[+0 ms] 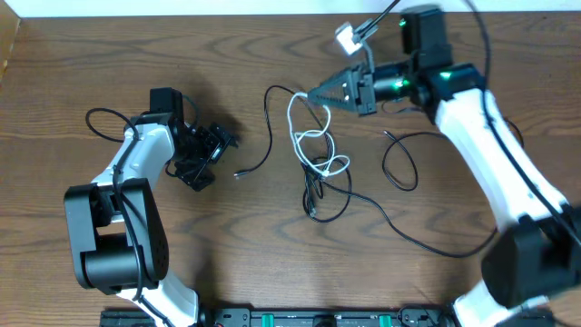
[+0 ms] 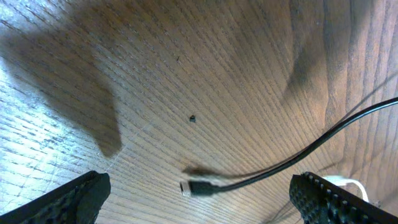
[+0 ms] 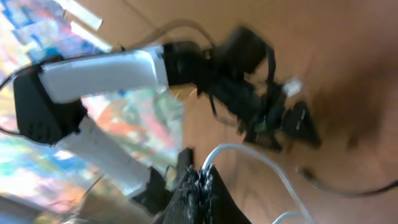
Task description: Untangle cables
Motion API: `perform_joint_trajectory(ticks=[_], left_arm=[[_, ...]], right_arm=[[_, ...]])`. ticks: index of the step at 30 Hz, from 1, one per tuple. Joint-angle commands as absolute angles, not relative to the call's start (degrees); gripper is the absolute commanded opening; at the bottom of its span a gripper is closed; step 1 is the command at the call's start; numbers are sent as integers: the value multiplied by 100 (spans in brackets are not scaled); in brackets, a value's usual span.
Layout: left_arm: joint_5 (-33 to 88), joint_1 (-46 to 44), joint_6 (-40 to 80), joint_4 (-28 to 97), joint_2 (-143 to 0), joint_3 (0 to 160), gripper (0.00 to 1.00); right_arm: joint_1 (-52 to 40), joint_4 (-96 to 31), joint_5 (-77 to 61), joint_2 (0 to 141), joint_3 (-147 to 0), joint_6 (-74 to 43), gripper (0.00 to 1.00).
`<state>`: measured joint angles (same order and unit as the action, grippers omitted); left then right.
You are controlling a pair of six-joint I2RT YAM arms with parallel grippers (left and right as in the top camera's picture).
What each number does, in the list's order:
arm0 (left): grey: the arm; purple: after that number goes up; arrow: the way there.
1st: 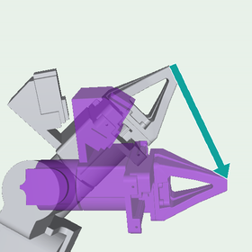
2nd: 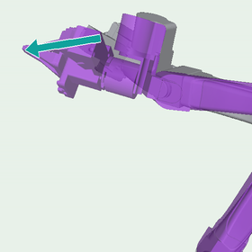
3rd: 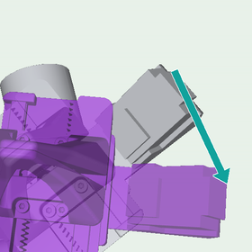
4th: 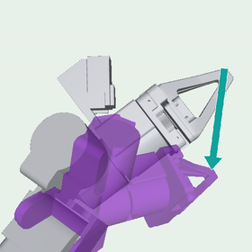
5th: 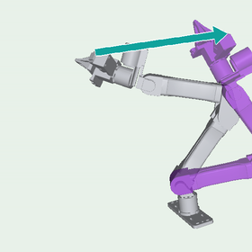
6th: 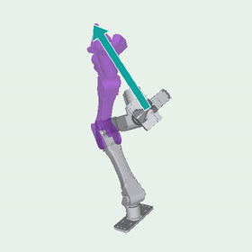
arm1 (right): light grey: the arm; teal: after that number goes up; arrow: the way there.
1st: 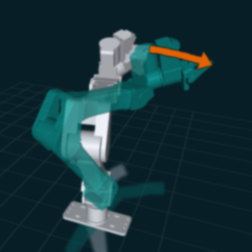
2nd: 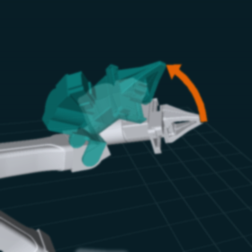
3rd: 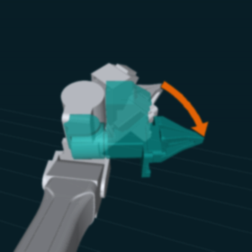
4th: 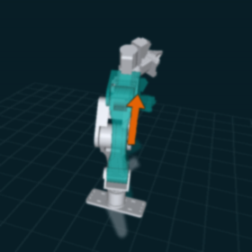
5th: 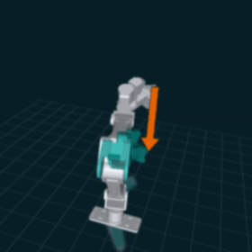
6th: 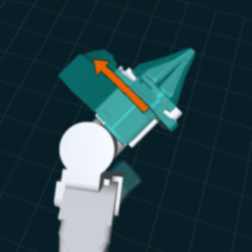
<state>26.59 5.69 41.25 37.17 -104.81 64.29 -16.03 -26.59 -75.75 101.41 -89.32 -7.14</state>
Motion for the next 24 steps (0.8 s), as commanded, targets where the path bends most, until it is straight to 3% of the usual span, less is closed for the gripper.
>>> perform_joint_trajectory(ticks=[1,10,18,24], left_arm=[[2563,587,4075,3741,-10538,6396,98],[2563,587,4075,3741,-10538,6396,98],[2563,587,4075,3741,-10538,6396,98],[2563,587,4075,3741,-10538,6396,98]], right_arm=[[-1590,-2270,-6829,9411,-9120,-1291,1],[-1584,-945,-5216,8020,-9120,-1278,1],[-1531,-248,-4845,7548,-9120,-891,1],[-1297,-158,-3225,7478,-9118,-803,1]])
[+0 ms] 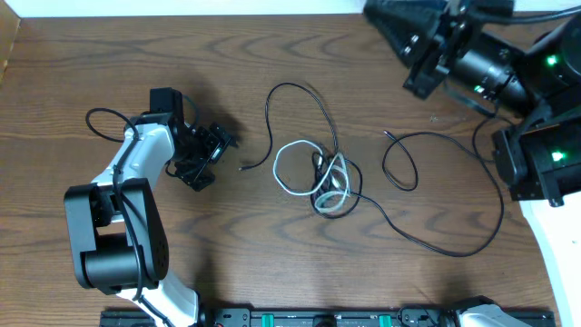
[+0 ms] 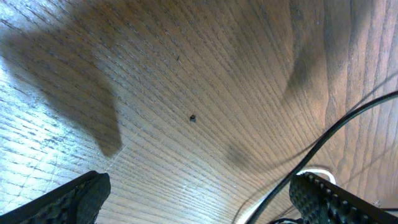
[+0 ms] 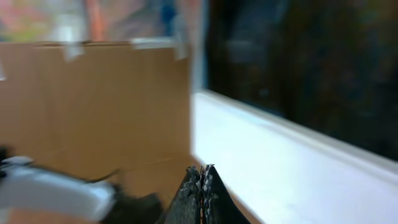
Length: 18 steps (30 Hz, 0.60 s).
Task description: Untangle cables
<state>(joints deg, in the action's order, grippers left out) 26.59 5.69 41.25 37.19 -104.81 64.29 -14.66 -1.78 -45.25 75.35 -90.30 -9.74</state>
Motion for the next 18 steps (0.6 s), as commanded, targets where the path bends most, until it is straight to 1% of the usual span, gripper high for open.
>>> perform_joint_trajectory(ticks=[1,3,5,7,11,12,14,16,17,18], left_arm=[[2563,587,4073,3741,-10538,6396,98],[2563,587,4075,3741,-10538,6396,98],[2563,587,4073,3741,-10538,6396,98],[2563,587,4073,3741,-10538,6396,98],[2563,587,4075,3741,-10538,6396,98],[2563,587,4073,3741,-10538,6396,98],[2563,587,4075,3741,-10538,6396,98],[2563,587,4075,3743,-10538,6396,98],[2563,587,4075,3741,-10538,6396,98],[2563,587,4075,3741,-10538,6396,98]], right_arm=[[-1258,-193,-2923,7483,-9118,-805,1],[-1192,-449,-2530,7489,-9118,-810,1],[-1192,-897,-2517,7502,-9115,-810,1],[-1249,-1463,-2521,7542,-9113,-808,8],[-1374,-2961,-2523,7644,-9111,-810,49],[-1402,-3238,-2526,7655,-9111,-810,63],[-1483,-3876,-2668,7710,-9107,-810,77],[-1592,-4217,-2952,7822,-9059,-810,79],[-1671,-4305,-3116,7911,-9004,-810,76],[-1743,-4320,-3247,7979,-8949,-814,68]])
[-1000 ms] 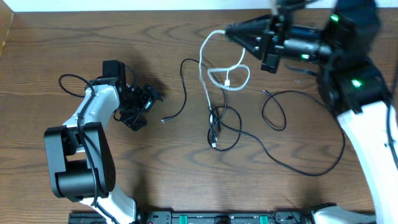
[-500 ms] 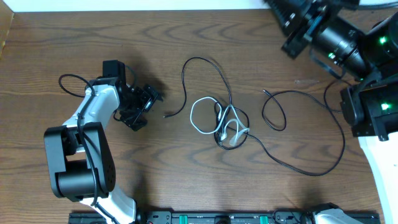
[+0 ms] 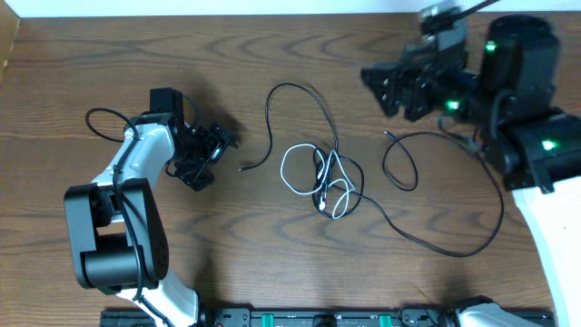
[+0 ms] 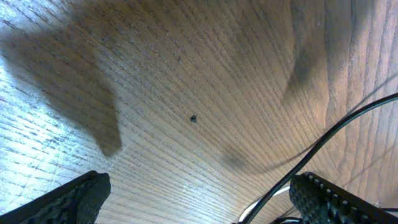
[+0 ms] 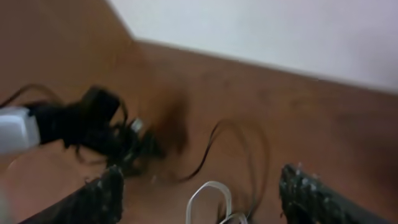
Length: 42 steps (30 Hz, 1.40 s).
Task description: Untangle cables
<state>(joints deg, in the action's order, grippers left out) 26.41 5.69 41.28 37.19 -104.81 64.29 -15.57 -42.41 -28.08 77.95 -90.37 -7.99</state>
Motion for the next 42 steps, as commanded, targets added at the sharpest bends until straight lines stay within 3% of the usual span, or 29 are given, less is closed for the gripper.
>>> perform_joint_trajectory(ticks=[1,9,15,21,27,33,36,42], left_arm=[[2563,587,4075,3741,-10538,6396,98],[2563,587,4075,3741,-10538,6396,98],[2563,587,4075,3741,-10538,6396,98],[2563,587,4073,3741,-10538,6396,98],[2563,587,4075,3741,-10538,6396,98],[2563,587,4073,3741,-10538,6396,98],[2563,587,4075,3741,-10538,6396,98],[2563,587,4075,3741,-10538,6396,98]], right_arm=[[-1828,-4318,-3395,8060,-8888,-814,62],[-2829,-4504,-3747,9181,-8726,-829,45],[-3562,-4416,-3675,10208,-8726,-1024,48],[-3999,-4552,-1850,10906,-8726,-635,39],[-4340,-4947,-906,11118,-8726,1044,55],[-4670,-5166,36,11408,-8726,1155,54],[-4818,-5271,51,11592,-8726,1323,50],[-5006,-5557,353,11909,-8726,1592,51]])
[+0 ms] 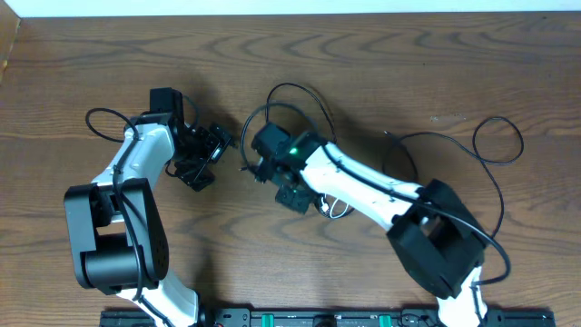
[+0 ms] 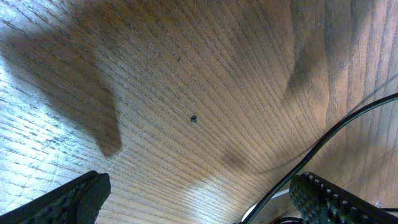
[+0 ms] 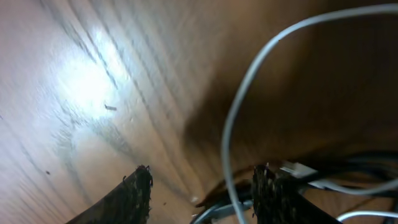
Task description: Untangle cables
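A tangle of white and black cable (image 1: 334,205) lies mid-table, mostly covered by my right arm. My right gripper (image 1: 290,191) is down over its left side, open. In the right wrist view the white cable (image 3: 231,143) runs between the fingers (image 3: 134,194), touching neither, with the knot of plugs and black cable (image 3: 311,177) by the right finger. The black cable (image 1: 292,89) loops behind the arm and trails right (image 1: 497,136). My left gripper (image 1: 200,156) is open and empty to the left. The black cable (image 2: 329,134) crosses its view on the right.
Another thin black cable (image 1: 102,118) loops beside the left arm's wrist. The table's back edge (image 1: 290,13) meets a white wall. A dark rail (image 1: 309,318) runs along the front edge.
My right gripper, then open and high at the back right, is now down over the left side of the tangle. The black cable's right end has shifted into a loop farther right. The left arm has not moved.
My right gripper was first shut on the white cable, holding it above the table. Then the cable lay heaped on the table and the gripper was shut, high at the back right. It then stood open there, and now is open at the tangle.
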Motion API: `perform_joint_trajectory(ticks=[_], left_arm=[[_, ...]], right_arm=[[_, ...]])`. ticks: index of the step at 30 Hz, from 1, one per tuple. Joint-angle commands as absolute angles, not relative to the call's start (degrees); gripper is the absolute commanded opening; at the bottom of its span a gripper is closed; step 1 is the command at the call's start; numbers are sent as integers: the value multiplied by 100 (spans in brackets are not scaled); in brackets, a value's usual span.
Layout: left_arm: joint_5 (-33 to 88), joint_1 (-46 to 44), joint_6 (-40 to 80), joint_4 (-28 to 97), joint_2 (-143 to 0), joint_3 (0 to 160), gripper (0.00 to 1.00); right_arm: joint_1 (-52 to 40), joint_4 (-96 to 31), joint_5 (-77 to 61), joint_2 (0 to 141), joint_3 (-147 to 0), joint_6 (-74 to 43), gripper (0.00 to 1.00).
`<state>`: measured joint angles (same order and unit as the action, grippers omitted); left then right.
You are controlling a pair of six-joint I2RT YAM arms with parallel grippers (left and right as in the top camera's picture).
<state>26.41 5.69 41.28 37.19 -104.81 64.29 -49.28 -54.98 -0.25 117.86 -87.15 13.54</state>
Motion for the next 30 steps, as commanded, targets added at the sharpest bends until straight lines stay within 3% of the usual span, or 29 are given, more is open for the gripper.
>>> perform_joint_trajectory(ticks=[1,16,18,23,30], left_arm=[[2563,587,4073,3741,-10538,6396,98],[2563,587,4075,3741,-10538,6396,98],[2563,587,4075,3741,-10538,6396,98],[2563,587,4075,3741,-10538,6396,98],[2563,587,4073,3741,-10538,6396,98]], right_arm=[[-5009,-5577,449,11926,-8724,1592,51],[-5004,-5854,589,11992,-8724,1592,48],[-4998,-5977,589,11992,-8724,1592,39],[-5000,-6012,519,11992,-8724,1518,4],[-5009,-5964,-21,11992,-8724,1374,1]])
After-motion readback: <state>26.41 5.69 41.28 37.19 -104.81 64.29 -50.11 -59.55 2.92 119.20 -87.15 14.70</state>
